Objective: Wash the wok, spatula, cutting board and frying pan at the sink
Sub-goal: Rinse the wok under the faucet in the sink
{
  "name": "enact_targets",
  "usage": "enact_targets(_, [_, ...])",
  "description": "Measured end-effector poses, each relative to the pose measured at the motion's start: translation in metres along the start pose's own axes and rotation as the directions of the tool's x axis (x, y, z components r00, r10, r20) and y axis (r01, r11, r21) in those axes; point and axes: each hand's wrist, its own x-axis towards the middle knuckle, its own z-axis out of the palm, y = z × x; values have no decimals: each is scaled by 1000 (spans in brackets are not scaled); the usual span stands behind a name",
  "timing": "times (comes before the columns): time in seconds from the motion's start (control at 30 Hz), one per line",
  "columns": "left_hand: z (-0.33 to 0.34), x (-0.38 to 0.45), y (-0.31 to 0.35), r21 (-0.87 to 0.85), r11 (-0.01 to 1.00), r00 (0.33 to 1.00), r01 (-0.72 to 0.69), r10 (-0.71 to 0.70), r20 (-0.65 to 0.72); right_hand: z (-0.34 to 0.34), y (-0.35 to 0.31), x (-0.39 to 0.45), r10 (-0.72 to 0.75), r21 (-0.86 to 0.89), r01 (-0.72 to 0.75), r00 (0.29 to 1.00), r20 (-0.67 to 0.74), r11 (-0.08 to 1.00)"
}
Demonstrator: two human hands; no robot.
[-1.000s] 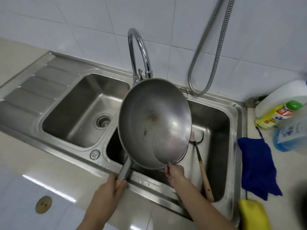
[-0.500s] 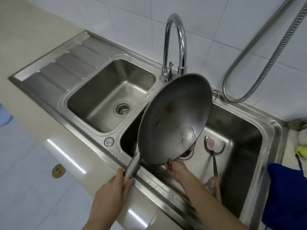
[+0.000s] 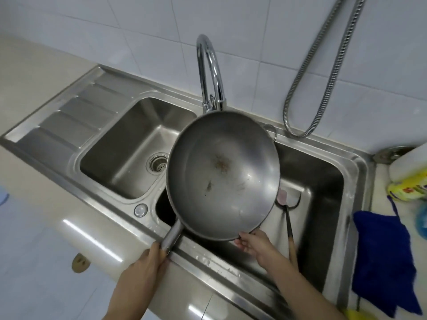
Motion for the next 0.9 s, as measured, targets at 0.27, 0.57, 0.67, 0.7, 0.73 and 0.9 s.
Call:
enact_targets(0.27, [-4,8,-14,204,966,987,-160,153,52,-31,1,-46,-170,-92,168,985,-21,981])
enact_targets(0.57, [-12,19,-8,242,965,994,-103,94,48,-34,-1,-82,-284,-195,259,952,-111,946])
enact_targets(0.67, [-11,20,-9,159,981,993,-111,104,53,-40,-9,-99,-328,-442,241,936,-130,864])
enact_targets(0.7, [-11,22,-9,146,981,992,-124,118,54,-44,-15,-103,-387,-575,238,910,-150,783])
enact_targets(0.73, [-9,24,-11,133,983,991,-127,120,60,-49,-25,-105,-469,-684,240,867,-168,689])
enact_targets(0.9, [-12,31,-9,134,989,991,-66,48,128,-35,-94,-75,-733,-805,399,677,-64,438])
